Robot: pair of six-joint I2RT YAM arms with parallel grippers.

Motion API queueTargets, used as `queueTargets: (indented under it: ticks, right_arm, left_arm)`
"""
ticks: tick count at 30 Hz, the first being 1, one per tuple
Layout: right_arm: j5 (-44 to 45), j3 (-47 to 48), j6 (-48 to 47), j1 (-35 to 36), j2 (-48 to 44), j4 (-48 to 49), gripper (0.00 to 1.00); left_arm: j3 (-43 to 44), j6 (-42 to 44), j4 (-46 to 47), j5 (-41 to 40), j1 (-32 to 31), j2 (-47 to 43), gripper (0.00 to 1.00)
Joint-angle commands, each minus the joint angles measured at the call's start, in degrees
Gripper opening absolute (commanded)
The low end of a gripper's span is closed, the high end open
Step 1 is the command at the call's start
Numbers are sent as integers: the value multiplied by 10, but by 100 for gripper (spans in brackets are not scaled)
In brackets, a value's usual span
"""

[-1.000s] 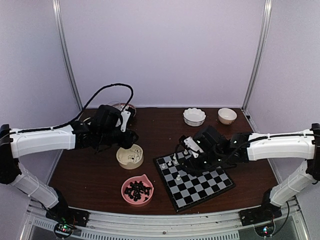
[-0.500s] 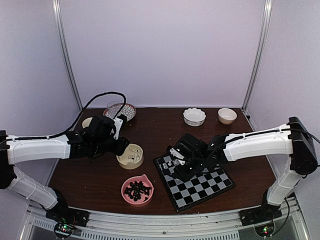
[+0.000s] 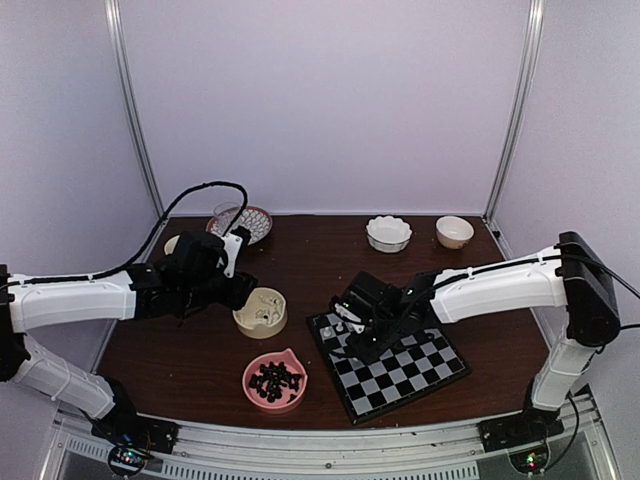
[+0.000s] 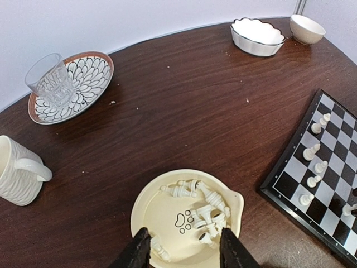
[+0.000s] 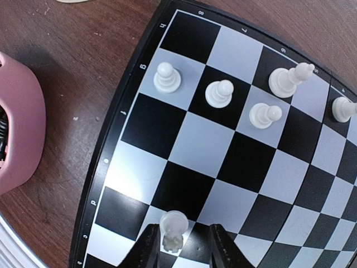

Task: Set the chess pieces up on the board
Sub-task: Pick up the rook from the chessboard.

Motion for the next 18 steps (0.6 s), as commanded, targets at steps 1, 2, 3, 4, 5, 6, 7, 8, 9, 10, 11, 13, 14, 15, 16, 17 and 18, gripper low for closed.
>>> queueTargets:
  ticks: [1, 2, 3, 4, 5, 6, 7, 8, 9, 10, 11, 13, 14, 15, 16, 17, 18]
  right_arm:
    - [16, 17, -5, 4, 10, -4, 32]
    - [15, 17, -5, 4, 11, -4, 30]
    - [14, 18, -5, 4, 12, -4, 29]
    - [13, 18, -5, 4, 13, -5, 28]
    - [13, 17, -5, 4, 13, -4, 27]
    - [11, 18, -6, 4, 12, -4, 26]
    - [10, 18, -6, 4, 12, -4, 25]
    - [9, 18, -6, 4, 11, -4, 22]
    - [8, 18, -6, 4, 10, -4, 20]
    - [6, 19, -6, 4, 8, -5, 17]
    - [5, 19, -6, 4, 6, -5, 16]
    - [3, 21, -7, 4, 0, -7, 15]
    - [2, 24, -8, 4, -4, -9, 14]
    - [2, 27, -8, 4, -6, -11, 13]
    - [0, 30, -8, 4, -8, -14, 13]
    - [-2, 35, -10, 4, -11, -17, 13]
    - [-4, 39, -11, 4, -12, -19, 13]
  left_arm:
    - [-6, 8, 23, -8, 3, -11, 42]
    - [-6, 8, 22, -8, 3, -11, 42]
    - [-6, 8, 23, -8, 3, -11, 42]
    - [-6, 8, 22, -8, 3, -11, 42]
    - [-6, 8, 21, -8, 3, -12, 42]
    - [-6, 8, 21, -8, 3, -11, 42]
    - [-6, 8, 21, -8, 3, -11, 42]
    - [-6, 8, 22, -8, 3, -11, 42]
    - [-6, 8, 21, -8, 3, -12, 42]
    - [-6, 8, 21, -8, 3, -12, 42]
    - [-6, 8, 21, -8, 3, -12, 42]
    - [-5, 8, 20, -7, 3, -13, 42]
    - [-6, 8, 20, -8, 3, -13, 42]
    - [-6, 8, 20, -8, 3, -14, 43]
    - [-6, 8, 19, -8, 3, -14, 43]
    - [-7, 8, 19, -8, 3, -16, 43]
    - [-7, 8, 20, -9, 3, -17, 43]
